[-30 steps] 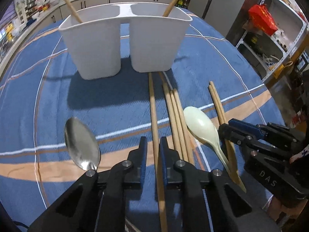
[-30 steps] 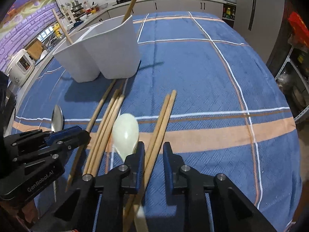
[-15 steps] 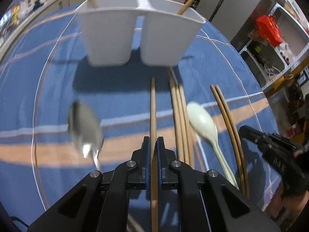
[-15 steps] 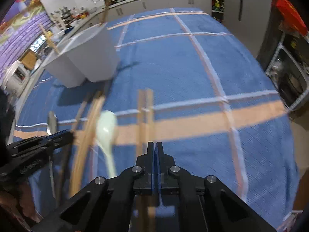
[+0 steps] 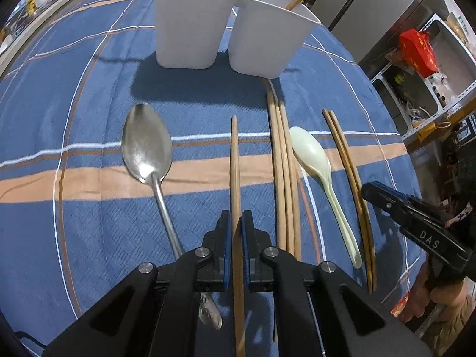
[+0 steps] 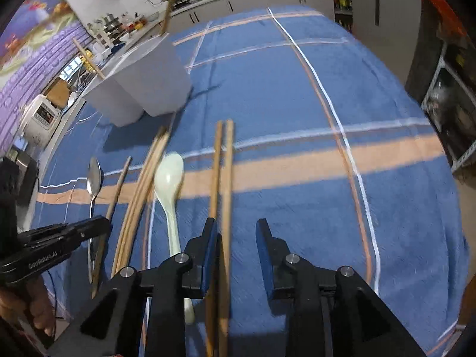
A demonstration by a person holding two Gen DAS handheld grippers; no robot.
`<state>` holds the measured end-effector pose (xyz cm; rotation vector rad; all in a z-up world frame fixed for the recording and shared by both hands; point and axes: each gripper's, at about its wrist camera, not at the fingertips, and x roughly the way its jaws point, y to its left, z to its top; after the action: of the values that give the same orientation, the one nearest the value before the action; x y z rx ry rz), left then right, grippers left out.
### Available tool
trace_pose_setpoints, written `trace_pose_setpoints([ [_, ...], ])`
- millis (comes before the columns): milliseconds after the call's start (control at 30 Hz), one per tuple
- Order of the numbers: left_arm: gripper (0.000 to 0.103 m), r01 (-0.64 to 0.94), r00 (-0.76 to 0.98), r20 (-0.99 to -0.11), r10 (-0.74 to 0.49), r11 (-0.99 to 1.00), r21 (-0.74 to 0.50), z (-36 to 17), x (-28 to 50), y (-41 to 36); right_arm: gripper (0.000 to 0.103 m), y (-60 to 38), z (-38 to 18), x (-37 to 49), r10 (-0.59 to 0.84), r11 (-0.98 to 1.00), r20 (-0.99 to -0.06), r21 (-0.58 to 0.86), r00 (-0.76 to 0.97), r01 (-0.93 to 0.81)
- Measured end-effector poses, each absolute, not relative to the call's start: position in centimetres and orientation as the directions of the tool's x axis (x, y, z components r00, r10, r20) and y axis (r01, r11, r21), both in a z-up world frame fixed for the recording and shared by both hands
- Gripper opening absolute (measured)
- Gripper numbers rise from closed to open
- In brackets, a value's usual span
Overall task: Organize utensils
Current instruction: 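Lift the wooden chopstick with the right gripper toward the caddy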
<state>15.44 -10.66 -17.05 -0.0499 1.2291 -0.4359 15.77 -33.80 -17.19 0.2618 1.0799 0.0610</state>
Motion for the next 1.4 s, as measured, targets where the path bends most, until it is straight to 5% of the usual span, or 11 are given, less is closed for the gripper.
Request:
trace_pose_setpoints([
  [167, 0.006, 0.297, 0.263, -0.908, -0.326, 0.923, -0.246, -16.9, 16.4, -11.3, 0.018, -33.3, -17.1, 17.4, 0.102, 0.987, -0.889, 0.146, 0.446, 0.067],
  [800, 0.006, 0.280, 0.232, -0.921, -0.313, 0.928, -0.245, -16.8, 20.7, -12.5, 0.019, -31.2, -17.0, 25.3, -0.017, 1.000, -0.973, -0.014, 0.230, 0.016],
  [1000, 0.006, 0.327, 0.287, -0.910, -0.297, 0.924, -0.199, -16.6, 20.0, -13.5, 0.007, -31.8, -16.7, 24.1, 0.061, 0.997, -0.945, 0.070, 0.322, 0.016],
  [1400, 0.006, 0.339, 0.427, -0.807, -0.407, 0.900, -0.275, -11.1, 15.8, -9.4, 0.006, -34.6, -11.9, 15.8, 0.106, 0.979, -0.808, 0.187, 0.580, 0.081],
])
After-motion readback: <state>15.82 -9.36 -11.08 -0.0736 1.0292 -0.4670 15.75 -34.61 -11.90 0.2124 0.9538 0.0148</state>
